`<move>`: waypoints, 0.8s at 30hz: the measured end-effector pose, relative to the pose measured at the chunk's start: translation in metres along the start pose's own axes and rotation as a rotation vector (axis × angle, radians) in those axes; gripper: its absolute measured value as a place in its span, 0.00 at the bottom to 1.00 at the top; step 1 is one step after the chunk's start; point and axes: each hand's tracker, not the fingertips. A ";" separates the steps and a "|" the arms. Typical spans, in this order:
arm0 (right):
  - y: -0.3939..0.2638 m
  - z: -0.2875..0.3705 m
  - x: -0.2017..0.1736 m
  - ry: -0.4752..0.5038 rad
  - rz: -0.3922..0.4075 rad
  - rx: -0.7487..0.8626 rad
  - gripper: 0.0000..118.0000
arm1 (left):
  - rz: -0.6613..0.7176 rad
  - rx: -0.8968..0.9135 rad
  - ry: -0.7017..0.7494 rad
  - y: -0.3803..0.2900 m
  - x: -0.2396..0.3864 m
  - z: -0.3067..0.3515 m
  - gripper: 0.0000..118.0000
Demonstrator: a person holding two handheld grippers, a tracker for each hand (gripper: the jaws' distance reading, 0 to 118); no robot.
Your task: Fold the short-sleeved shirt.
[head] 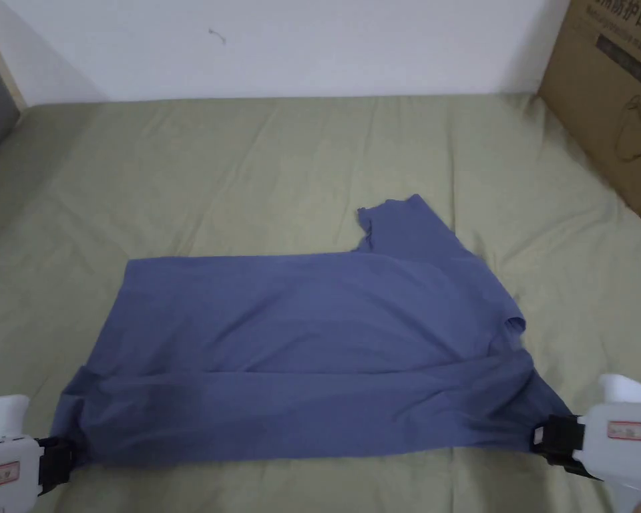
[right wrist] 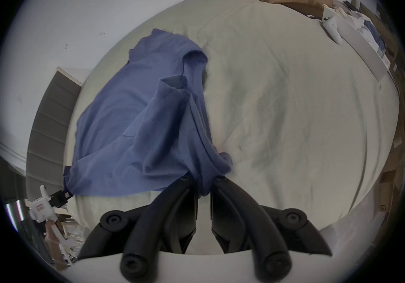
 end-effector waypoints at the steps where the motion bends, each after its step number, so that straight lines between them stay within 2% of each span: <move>1: -0.006 0.011 0.002 0.005 0.003 0.004 0.09 | -0.001 -0.001 0.003 -0.003 -0.002 0.007 0.07; 3: -0.018 0.026 0.006 -0.012 0.031 0.012 0.09 | -0.008 0.002 0.010 -0.014 -0.008 0.020 0.07; 5: -0.036 0.037 0.016 -0.085 0.051 -0.004 0.09 | -0.006 -0.013 0.009 -0.030 -0.013 0.032 0.07; 10: -0.086 0.027 0.047 -0.044 -0.047 -0.099 0.09 | -0.027 -0.085 0.010 -0.077 -0.013 0.033 0.07; 11: -0.092 0.024 0.049 -0.034 -0.079 -0.112 0.11 | -0.026 -0.094 0.006 -0.083 -0.013 0.028 0.07; 13: -0.095 0.025 0.049 -0.062 -0.101 -0.102 0.27 | -0.019 -0.092 0.010 -0.089 -0.012 0.022 0.10; 14: -0.094 0.031 0.049 -0.069 -0.100 -0.092 0.36 | -0.023 -0.086 0.023 -0.088 -0.011 0.023 0.20; 15: -0.090 0.037 0.050 -0.073 -0.094 -0.074 0.48 | -0.029 -0.084 0.044 -0.084 -0.011 0.026 0.38; 16: -0.085 0.045 0.050 -0.080 -0.081 -0.047 0.55 | -0.030 -0.081 0.060 -0.080 -0.014 0.025 0.52; 17: -0.079 0.055 0.050 -0.095 -0.065 -0.024 0.58 | -0.027 -0.076 0.052 -0.074 -0.017 0.030 0.61; 18: -0.074 0.064 0.049 -0.108 -0.042 0.000 0.59 | -0.017 -0.059 0.039 -0.069 -0.018 0.037 0.63; 21: -0.054 0.091 0.037 -0.126 0.045 0.077 0.58 | 0.005 0.039 0.017 -0.048 -0.010 0.061 0.63; 22: -0.047 0.097 0.031 -0.111 0.064 0.098 0.54 | 0.005 0.059 0.004 -0.040 -0.006 0.066 0.62; 23: -0.040 0.101 0.025 -0.090 0.081 0.116 0.41 | 0.012 0.075 -0.006 -0.032 -0.002 0.068 0.58; 24: -0.034 0.102 0.019 -0.077 0.094 0.133 0.13 | 0.018 0.098 -0.015 -0.027 0.001 0.070 0.41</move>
